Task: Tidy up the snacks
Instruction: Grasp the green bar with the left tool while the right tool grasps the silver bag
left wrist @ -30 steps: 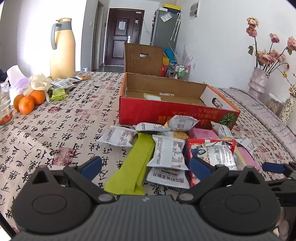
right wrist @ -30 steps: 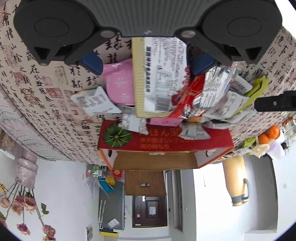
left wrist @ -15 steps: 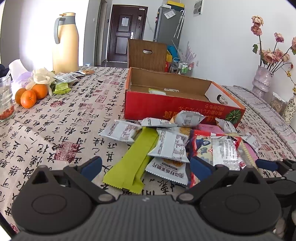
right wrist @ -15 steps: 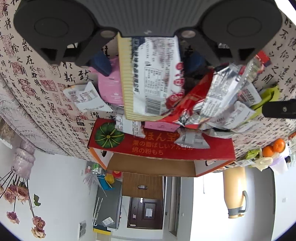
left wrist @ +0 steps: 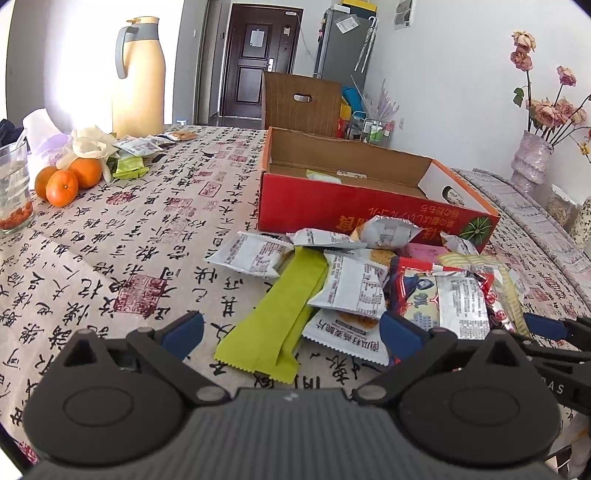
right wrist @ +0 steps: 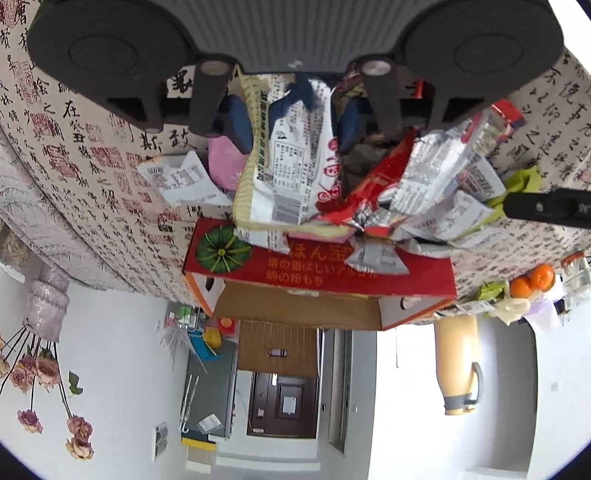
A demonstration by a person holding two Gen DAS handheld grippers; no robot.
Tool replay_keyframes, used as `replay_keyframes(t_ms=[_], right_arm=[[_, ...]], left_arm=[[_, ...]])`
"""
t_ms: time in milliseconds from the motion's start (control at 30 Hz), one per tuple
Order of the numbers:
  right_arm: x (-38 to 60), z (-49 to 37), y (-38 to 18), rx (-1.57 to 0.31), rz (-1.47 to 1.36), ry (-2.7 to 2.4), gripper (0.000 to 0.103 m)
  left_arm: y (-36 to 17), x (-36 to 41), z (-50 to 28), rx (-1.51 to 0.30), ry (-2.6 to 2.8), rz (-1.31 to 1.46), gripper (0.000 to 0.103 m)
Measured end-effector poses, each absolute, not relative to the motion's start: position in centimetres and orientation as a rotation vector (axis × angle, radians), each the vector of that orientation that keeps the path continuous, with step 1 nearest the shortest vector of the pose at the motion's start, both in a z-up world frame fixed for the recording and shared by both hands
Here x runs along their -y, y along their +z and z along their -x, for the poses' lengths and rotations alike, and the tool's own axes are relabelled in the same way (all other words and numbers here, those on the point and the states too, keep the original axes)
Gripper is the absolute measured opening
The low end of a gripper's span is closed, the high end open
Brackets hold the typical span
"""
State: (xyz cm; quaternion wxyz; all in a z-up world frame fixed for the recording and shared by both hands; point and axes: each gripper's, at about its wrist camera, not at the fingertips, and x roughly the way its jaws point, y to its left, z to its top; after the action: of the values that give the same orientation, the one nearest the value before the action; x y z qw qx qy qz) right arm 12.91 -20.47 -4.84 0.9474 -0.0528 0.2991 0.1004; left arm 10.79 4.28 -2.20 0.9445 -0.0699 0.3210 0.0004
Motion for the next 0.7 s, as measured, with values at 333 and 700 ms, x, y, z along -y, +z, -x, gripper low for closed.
replay_keyframes(t_ms=[333, 700], right_arm=[[20.4, -13.6, -6.5, -0.632, 0.130, 0.203, 0.061], [22.6, -12.3, -3.8, -0.546, 0.053, 0.200, 0.044]], left_arm=[[-2.2, -4.4, -10.8, -0.660, 0.004, 0.143, 0.103], [-2.4, -5.4, -11.5, -0.666, 0.042, 0.127, 0.103]])
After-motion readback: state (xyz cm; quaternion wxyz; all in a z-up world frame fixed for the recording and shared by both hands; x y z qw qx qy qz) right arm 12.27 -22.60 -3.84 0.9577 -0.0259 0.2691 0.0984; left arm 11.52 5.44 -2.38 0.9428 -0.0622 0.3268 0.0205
